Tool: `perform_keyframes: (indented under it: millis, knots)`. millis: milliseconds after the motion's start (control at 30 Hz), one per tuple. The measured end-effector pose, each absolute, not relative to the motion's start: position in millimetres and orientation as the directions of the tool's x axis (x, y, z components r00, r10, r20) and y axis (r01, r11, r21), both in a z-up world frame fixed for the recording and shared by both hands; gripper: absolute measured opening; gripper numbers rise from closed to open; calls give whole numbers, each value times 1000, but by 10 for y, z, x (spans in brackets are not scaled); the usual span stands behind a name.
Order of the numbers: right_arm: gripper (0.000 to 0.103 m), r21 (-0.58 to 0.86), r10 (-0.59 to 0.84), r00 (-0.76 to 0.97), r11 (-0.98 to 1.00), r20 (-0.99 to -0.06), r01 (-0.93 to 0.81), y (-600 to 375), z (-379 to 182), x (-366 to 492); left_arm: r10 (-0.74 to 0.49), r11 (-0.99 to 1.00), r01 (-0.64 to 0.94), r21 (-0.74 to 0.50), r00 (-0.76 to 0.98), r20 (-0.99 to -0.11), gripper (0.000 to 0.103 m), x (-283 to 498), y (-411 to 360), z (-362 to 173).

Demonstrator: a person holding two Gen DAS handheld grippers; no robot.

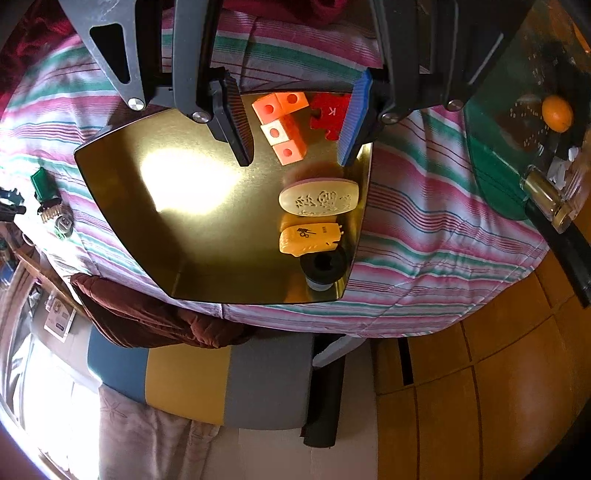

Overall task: Organize rigid objects
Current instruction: 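Carry the teal piece into the tray with the right tool and open it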

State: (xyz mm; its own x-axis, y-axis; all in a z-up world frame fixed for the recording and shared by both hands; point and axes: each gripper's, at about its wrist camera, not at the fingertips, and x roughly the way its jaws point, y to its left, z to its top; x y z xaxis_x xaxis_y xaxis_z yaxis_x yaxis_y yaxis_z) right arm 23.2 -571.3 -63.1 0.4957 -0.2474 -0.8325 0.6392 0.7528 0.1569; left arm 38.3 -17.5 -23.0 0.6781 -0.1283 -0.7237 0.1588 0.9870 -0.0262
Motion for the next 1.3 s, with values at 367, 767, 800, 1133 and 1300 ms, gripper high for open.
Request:
perform_keyframes:
  millis: [367, 767, 800, 1133, 1300]
  knots:
    - [52, 185, -82, 680, 932, -729, 311, -4526, 158, 489, -126, 991, 127, -52, 685, -717, 48, 339, 5, -254]
    - [52, 178, 245, 617, 969, -748, -169, -2532, 168, 665, -81, 996, 41, -73, 710, -700, 48, 310, 342, -245]
    - [52, 176, 264, 601, 963, -755, -203, -2344, 118, 684, -76, 997, 33, -75, 711, -699, 48, 309, 371, -251]
    - [52, 157, 277, 456, 946, -846, -283, -1444, -594, 895, -69, 996, 13, -84, 704, -707, 48, 294, 490, -331]
    - [53, 208, 302, 385, 941, -872, -266, -1426, -819, 911, -69, 996, 9, -88, 698, -713, 48, 307, 517, -381]
